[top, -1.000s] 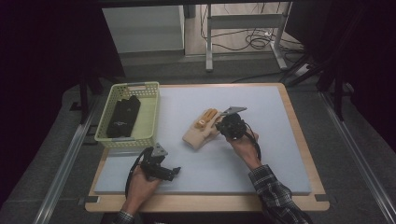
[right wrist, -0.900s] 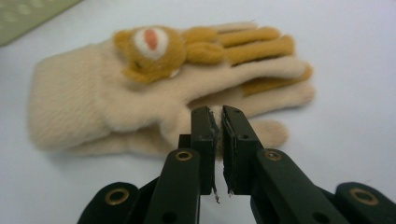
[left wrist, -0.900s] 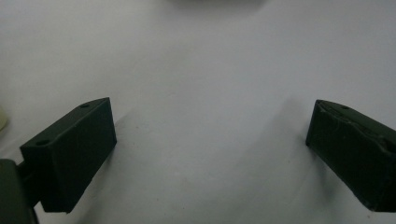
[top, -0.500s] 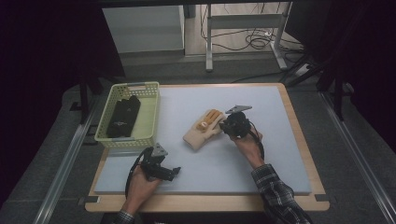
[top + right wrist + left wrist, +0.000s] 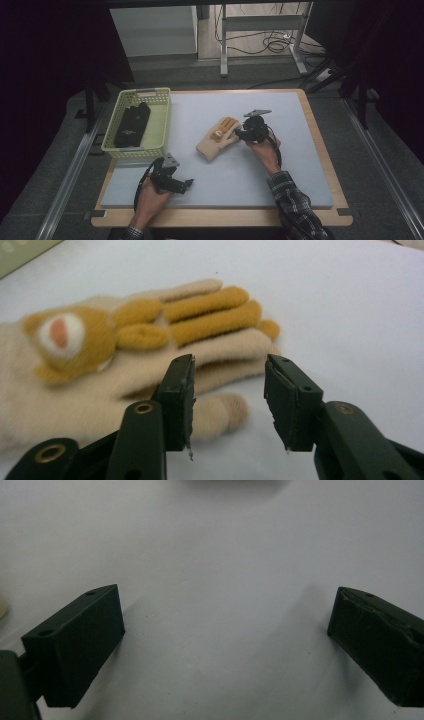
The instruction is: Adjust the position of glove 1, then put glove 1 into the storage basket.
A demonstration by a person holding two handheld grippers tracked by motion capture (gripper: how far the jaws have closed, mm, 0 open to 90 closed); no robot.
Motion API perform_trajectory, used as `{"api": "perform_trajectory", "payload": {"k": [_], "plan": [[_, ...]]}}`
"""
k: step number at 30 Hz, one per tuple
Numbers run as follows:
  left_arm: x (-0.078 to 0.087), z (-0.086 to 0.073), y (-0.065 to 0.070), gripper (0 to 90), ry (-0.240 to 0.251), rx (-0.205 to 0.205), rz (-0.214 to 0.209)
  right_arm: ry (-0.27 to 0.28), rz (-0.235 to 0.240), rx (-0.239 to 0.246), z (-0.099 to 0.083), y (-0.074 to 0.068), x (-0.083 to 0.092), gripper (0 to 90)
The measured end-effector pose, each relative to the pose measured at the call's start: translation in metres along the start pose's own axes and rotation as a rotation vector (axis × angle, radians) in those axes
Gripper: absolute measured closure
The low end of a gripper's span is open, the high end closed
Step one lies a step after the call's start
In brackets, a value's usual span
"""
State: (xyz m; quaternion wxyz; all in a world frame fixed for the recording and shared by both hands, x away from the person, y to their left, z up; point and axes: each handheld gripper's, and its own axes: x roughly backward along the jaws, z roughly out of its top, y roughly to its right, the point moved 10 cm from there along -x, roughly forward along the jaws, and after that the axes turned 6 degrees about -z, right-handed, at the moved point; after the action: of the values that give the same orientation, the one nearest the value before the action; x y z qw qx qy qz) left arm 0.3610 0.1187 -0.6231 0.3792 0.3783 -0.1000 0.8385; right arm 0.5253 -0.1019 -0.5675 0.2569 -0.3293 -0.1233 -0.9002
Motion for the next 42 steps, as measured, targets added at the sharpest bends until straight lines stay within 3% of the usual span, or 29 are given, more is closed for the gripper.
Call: {"api": "perform_trajectory", "payload": {"k": [8, 19, 35, 42], "plan": [[0.0, 0.001, 0.0, 2.2, -0.002, 0.013, -0.003, -0.015, 0.058, 0.014, -0.024, -0.003, 0.022, 39.4], [0.0, 0.017, -0.001, 1.7, 0.013, 0.037, -0.011, -0.03, 0.066, 0.033, -0.063, 0.003, 0.055, 27.3], [-0.018, 0.068, 0.006, 1.1, 0.012, -0.009, -0.022, -0.042, 0.062, 0.007, -0.108, 0.022, 0.078, 21.7], [-0.025, 0.091, 0.004, 0.9, 0.013, -0.01, -0.021, -0.041, 0.02, 0.077, -0.113, 0.023, 0.08, 17.9]]}}
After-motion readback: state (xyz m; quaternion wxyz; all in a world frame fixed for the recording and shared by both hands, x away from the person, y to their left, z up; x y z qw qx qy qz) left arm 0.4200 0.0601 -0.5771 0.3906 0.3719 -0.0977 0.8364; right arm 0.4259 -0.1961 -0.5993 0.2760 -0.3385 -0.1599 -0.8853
